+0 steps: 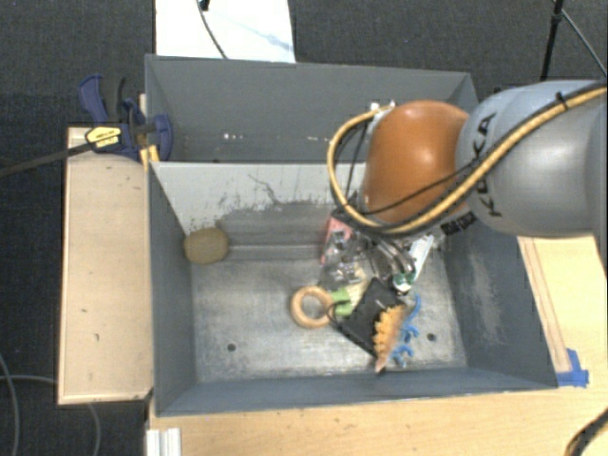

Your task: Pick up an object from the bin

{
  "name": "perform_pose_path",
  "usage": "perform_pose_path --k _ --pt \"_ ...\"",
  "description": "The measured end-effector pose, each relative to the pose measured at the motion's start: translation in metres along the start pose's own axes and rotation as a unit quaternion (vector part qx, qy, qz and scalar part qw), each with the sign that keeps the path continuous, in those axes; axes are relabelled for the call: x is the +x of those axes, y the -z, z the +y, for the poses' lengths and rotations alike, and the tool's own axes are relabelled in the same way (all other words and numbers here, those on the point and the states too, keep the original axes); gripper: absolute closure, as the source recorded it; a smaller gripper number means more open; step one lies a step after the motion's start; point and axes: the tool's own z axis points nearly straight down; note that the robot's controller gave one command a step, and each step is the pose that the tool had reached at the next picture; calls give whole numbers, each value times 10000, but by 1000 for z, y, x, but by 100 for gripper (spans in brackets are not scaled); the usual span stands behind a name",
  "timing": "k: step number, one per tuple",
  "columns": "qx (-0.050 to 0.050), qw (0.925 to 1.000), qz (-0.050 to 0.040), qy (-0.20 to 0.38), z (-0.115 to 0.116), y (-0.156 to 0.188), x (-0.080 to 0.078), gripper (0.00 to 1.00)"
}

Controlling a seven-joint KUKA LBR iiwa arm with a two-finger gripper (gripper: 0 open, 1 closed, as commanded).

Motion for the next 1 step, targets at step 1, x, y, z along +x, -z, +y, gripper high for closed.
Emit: perform_pose_path --k 1 --pt "-1 10000 24 79 5 64 -1 0"
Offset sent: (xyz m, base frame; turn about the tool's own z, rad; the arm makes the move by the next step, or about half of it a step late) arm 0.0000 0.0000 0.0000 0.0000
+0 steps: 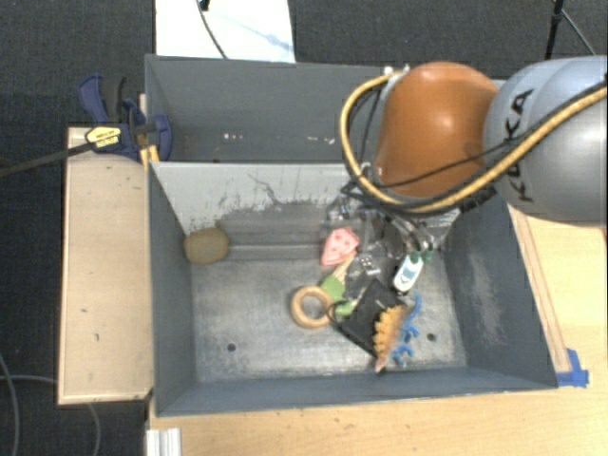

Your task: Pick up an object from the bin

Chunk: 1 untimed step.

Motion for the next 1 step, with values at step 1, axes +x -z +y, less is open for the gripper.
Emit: perform_pose_path --k 1 --pt "0 10000 5 -4 0 0 0 0"
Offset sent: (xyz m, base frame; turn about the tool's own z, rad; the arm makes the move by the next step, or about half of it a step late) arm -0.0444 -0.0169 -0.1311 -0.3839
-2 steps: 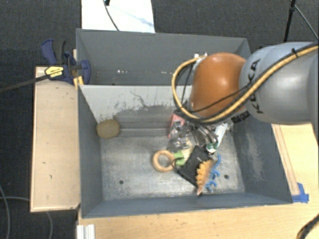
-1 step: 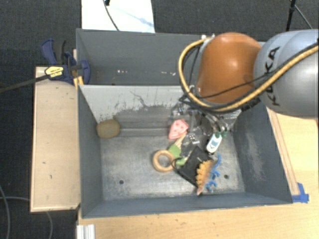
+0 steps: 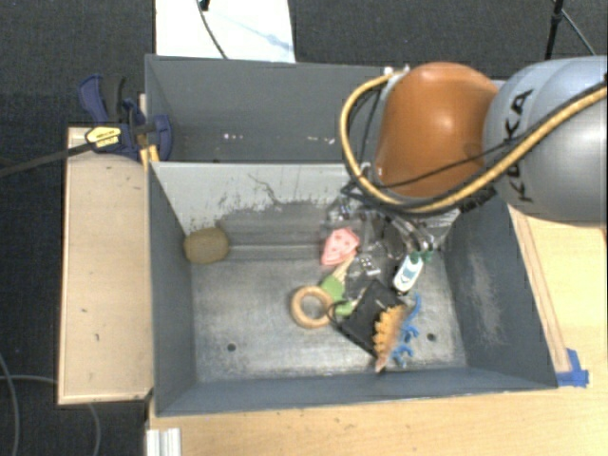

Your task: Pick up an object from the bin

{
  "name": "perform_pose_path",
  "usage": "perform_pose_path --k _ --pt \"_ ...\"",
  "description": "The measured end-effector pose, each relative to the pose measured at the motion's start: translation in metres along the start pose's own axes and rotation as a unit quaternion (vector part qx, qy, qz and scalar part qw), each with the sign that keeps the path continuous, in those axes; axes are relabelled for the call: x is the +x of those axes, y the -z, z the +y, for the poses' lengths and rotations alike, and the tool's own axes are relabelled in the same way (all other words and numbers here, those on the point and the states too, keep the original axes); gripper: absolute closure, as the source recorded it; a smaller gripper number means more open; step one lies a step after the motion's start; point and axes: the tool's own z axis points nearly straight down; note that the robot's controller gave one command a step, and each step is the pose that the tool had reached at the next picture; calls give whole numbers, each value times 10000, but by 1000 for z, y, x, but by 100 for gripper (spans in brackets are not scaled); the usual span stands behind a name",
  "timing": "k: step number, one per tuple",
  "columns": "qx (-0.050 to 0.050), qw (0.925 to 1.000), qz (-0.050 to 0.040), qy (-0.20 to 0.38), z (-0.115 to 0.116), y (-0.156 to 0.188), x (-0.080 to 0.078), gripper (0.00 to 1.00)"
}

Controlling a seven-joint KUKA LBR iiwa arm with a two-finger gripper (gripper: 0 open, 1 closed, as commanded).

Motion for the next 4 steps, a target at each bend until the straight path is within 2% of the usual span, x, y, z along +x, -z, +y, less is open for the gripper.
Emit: perform_pose_path --k 1,2,3,4 --pt "4 9990 -28 444 -2 -27 9 0" --pt "3 9982 -21 597 -3 -39 12 0" --pt "-4 9904 25 1383 -4 -77 16 0" --pt "-5 9888 -9 1494 -19 -143 2 100"
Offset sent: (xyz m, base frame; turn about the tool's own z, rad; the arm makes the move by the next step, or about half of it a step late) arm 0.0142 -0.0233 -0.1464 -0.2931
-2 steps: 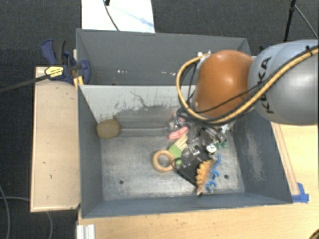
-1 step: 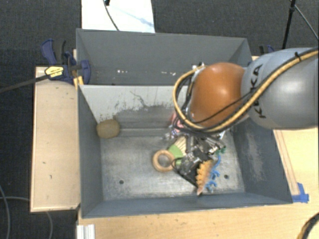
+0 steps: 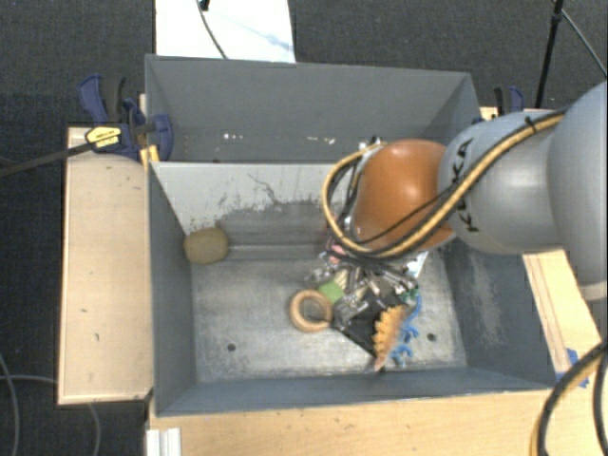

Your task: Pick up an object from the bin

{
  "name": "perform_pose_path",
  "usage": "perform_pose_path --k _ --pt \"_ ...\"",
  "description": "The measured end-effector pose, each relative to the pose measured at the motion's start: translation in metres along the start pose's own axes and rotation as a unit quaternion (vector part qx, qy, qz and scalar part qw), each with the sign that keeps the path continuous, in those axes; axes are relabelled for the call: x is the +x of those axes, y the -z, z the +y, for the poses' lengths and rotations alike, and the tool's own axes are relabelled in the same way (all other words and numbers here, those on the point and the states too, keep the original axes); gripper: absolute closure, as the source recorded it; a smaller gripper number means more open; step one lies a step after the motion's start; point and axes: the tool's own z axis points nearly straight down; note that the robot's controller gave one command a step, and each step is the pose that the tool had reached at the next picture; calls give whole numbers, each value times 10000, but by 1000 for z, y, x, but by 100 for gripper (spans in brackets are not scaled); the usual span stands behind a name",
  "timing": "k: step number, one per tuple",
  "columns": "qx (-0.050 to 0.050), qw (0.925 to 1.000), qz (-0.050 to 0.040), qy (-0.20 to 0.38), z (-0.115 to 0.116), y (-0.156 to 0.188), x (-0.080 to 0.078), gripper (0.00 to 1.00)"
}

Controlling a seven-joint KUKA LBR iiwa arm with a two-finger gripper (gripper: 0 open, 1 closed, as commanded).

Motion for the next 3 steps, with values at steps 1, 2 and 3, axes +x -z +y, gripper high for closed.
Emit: perform_pose_path --k 1,2,3 --pt "-1 10000 0 -3 0 0 0 100" --pt "-13 10000 46 63 10 46 6 100" --pt "-6 9998 26 197 6 116 -3 100"
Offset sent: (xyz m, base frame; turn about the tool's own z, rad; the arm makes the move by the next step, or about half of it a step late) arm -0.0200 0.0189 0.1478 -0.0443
